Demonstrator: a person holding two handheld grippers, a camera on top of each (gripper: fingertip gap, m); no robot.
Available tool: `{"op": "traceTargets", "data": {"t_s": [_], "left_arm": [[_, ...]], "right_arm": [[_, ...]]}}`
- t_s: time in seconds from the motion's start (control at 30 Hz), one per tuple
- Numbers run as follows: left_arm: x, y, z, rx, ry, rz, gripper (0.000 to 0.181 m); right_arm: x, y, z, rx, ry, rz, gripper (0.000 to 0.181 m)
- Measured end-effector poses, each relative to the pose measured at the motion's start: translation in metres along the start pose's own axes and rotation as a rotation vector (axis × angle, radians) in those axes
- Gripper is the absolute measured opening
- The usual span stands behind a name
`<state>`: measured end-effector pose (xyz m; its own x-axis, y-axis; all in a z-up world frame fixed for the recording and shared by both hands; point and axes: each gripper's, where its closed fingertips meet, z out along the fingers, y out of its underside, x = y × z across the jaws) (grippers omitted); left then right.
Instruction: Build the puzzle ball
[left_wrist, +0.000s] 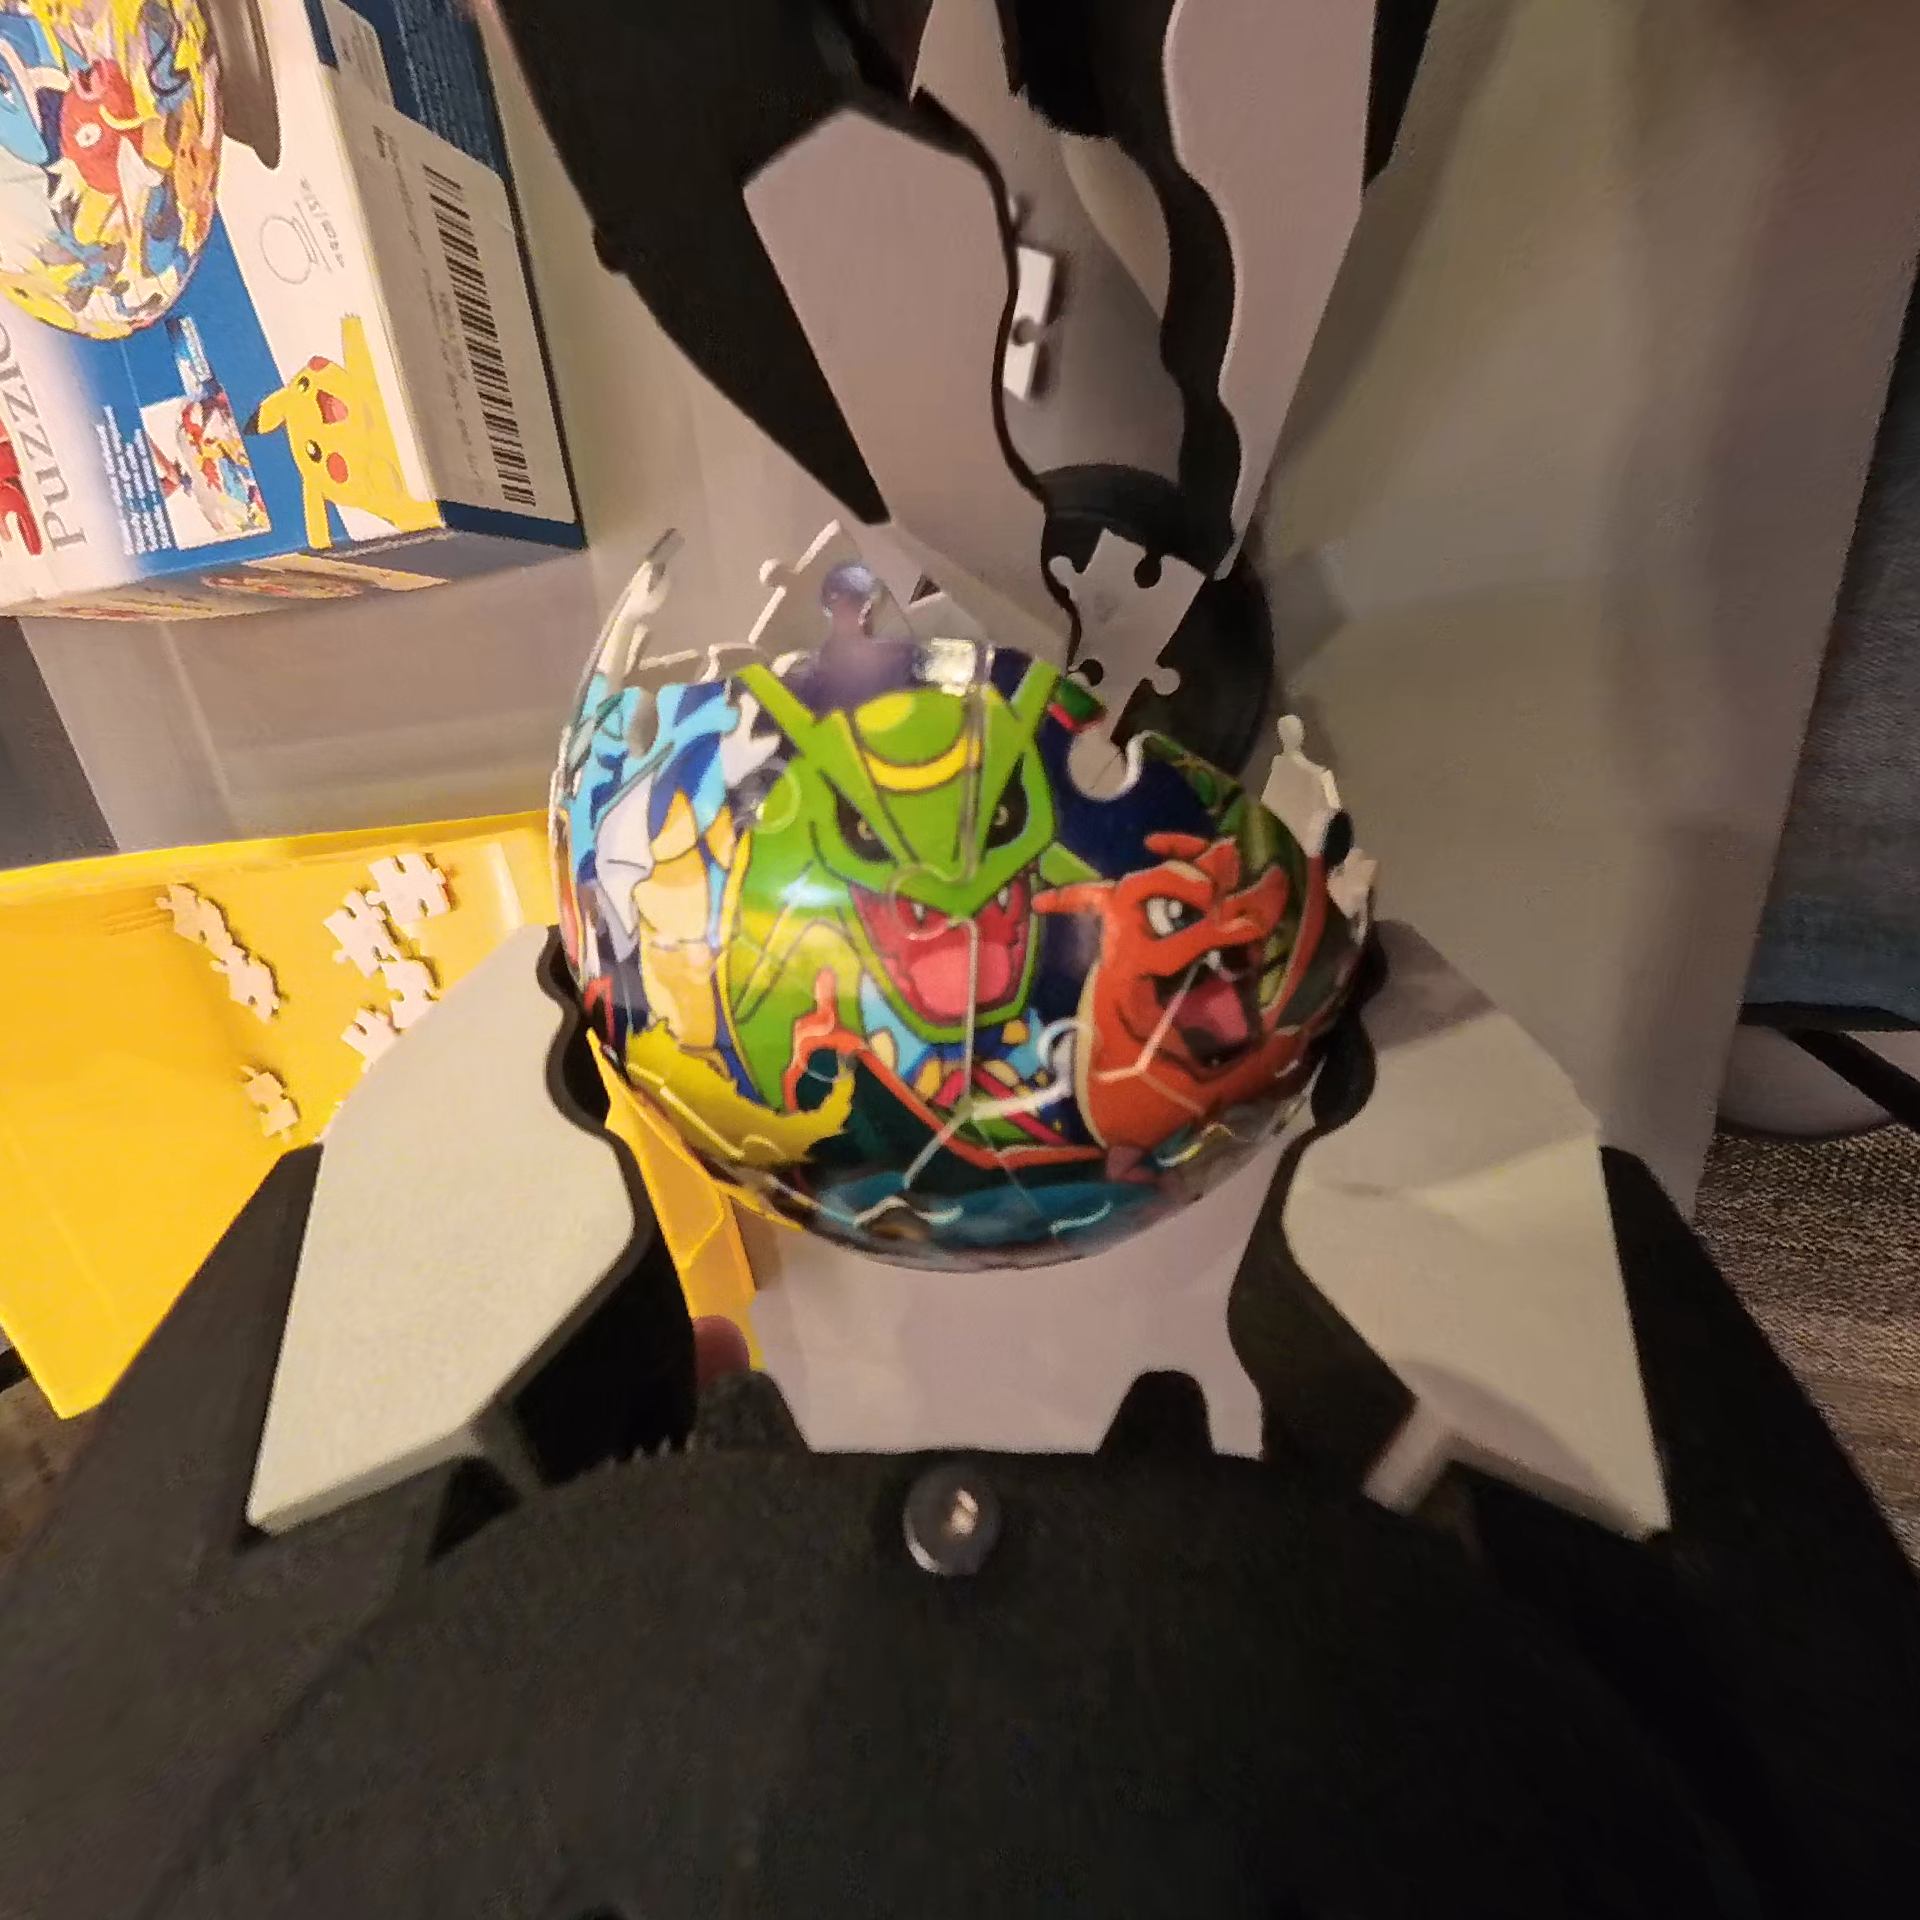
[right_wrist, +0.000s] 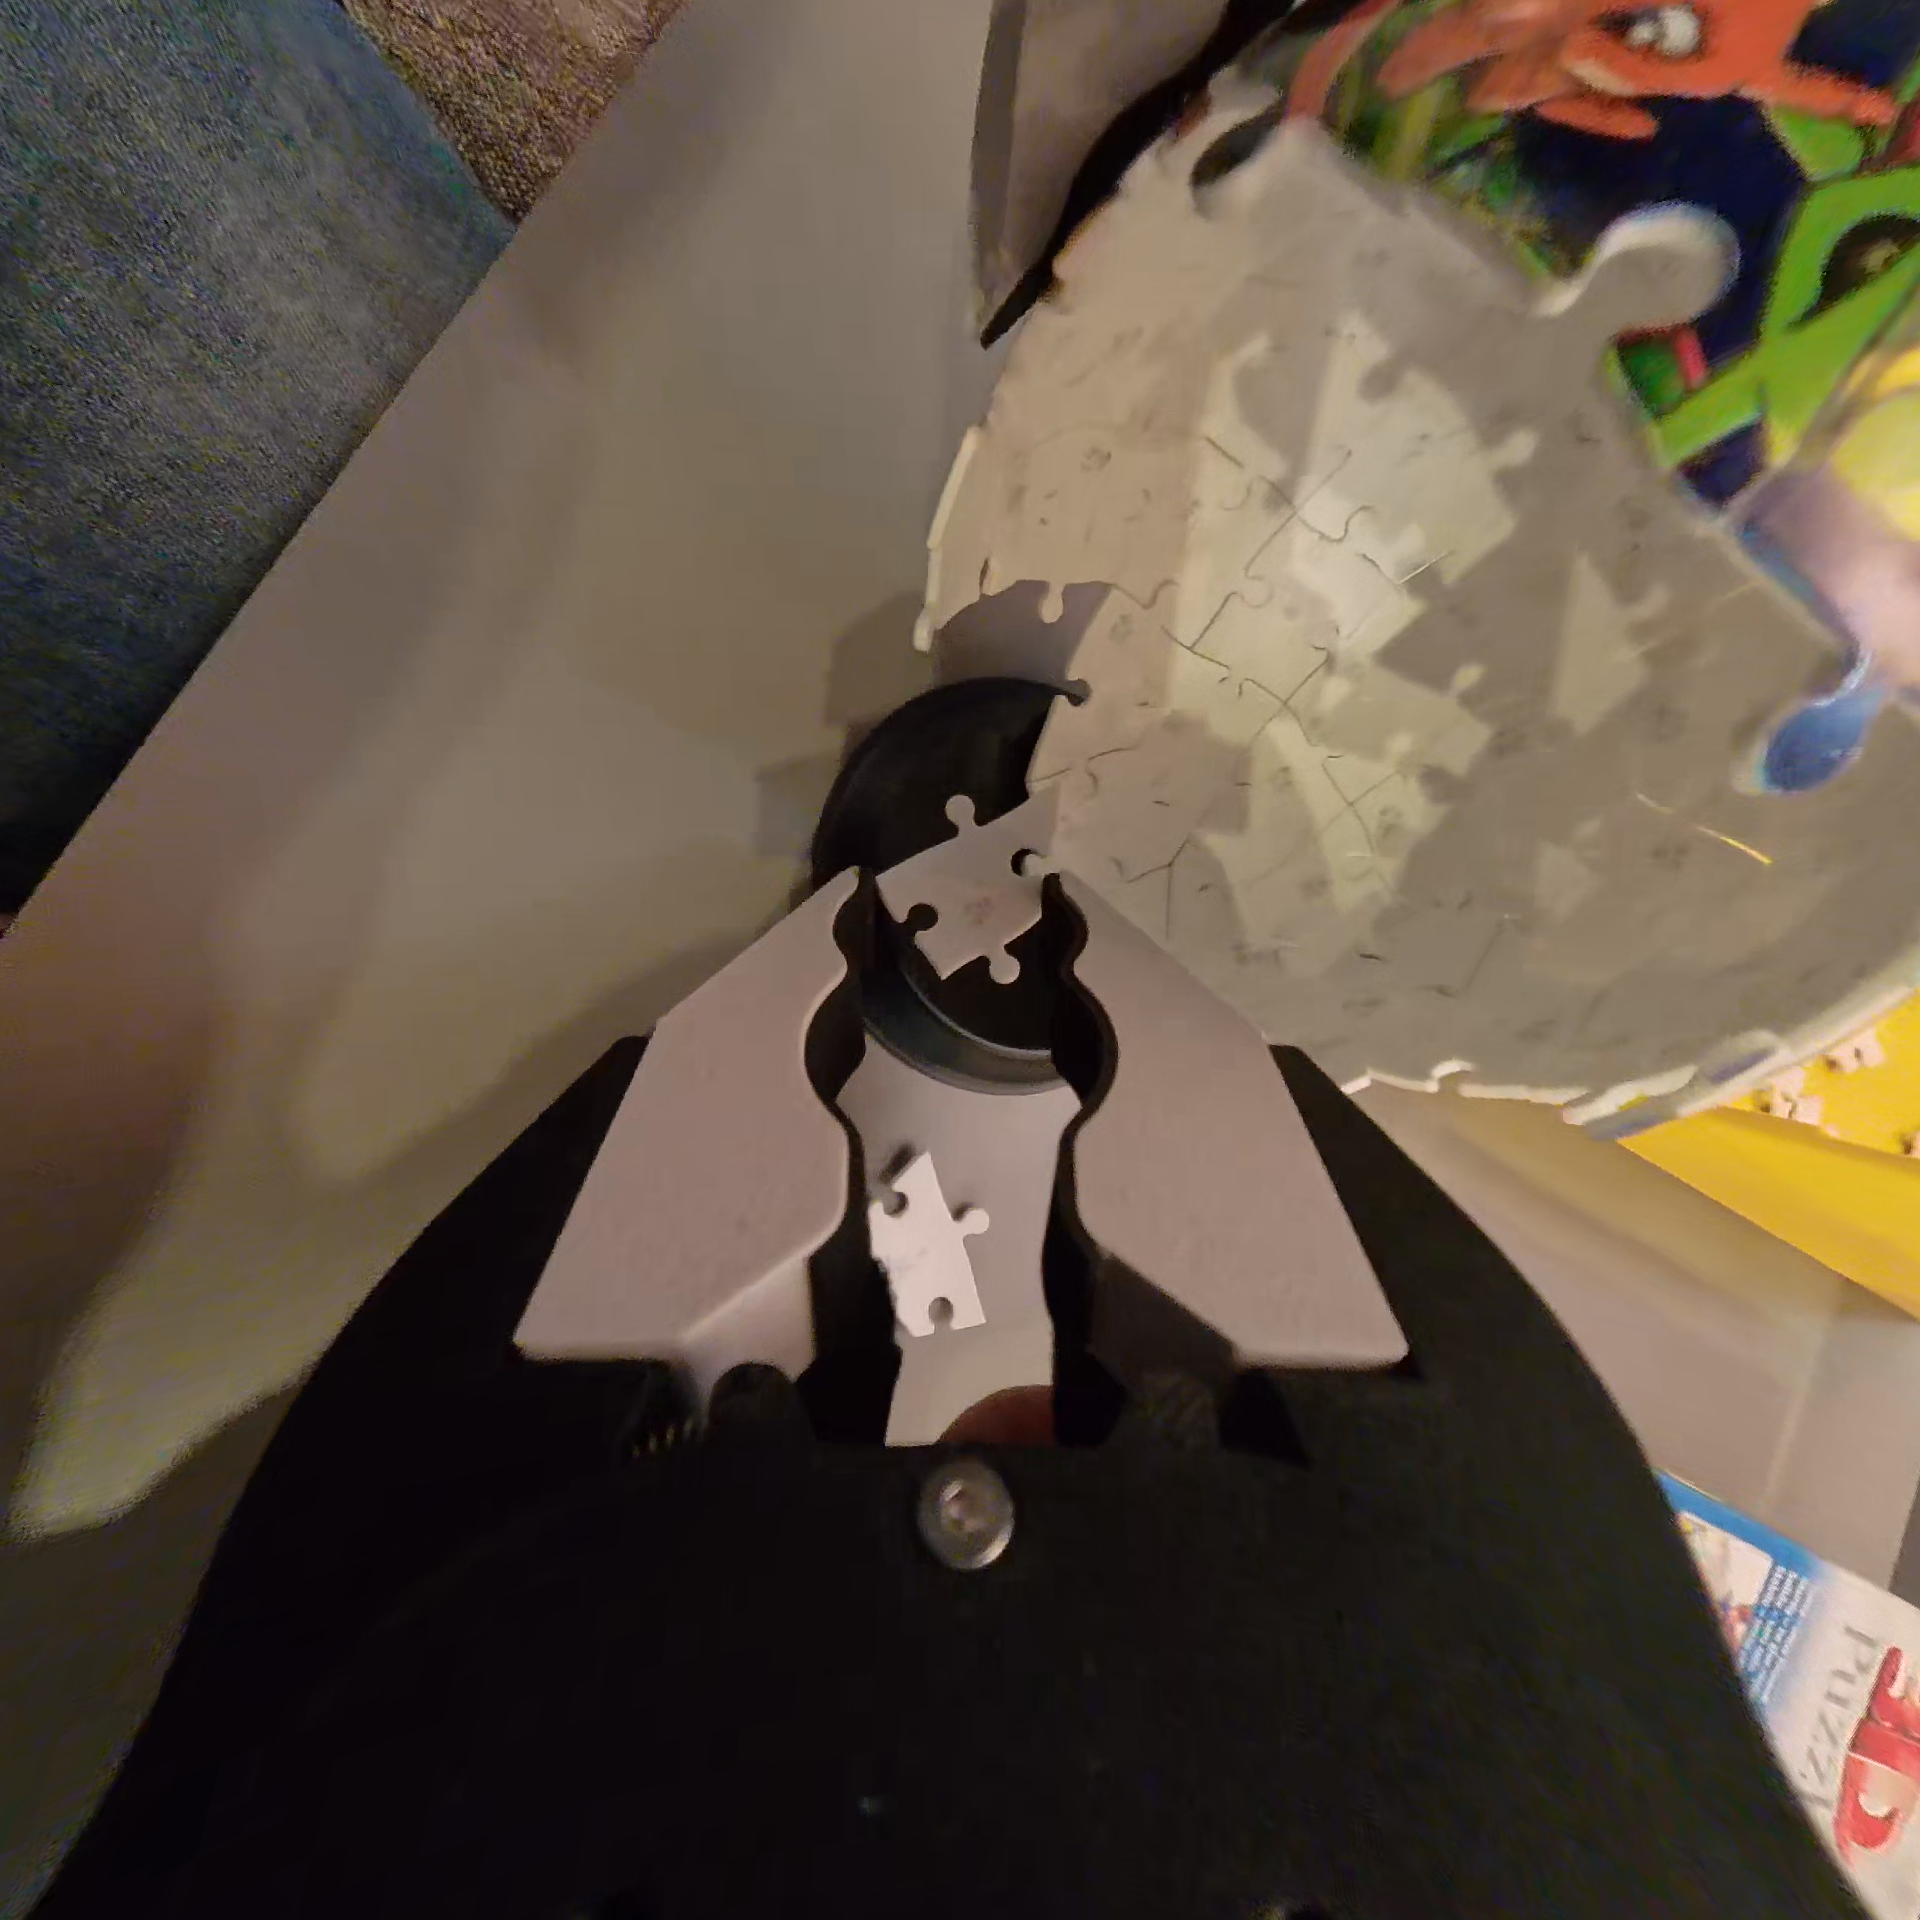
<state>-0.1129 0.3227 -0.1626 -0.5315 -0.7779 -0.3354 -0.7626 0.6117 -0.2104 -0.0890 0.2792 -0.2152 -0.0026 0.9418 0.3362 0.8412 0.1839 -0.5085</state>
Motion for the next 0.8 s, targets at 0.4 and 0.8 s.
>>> {"op": "traceTargets", "data": {"t_s": [0.4,0.8], "left_arm": [[-0.0016,-0.0025,0.0015,-0.034,0.018,0.039,0.133],[-0.0021,-0.0044,0.0029,-0.041,0.029,0.049,0.133]], "right_arm": [[0.0008,0.0025,0.0027,-0.01,-0.001,0.006,0.033],[-0.0009,0.0046,0.0006,0.0,0.024,0.001,0.037]]}}
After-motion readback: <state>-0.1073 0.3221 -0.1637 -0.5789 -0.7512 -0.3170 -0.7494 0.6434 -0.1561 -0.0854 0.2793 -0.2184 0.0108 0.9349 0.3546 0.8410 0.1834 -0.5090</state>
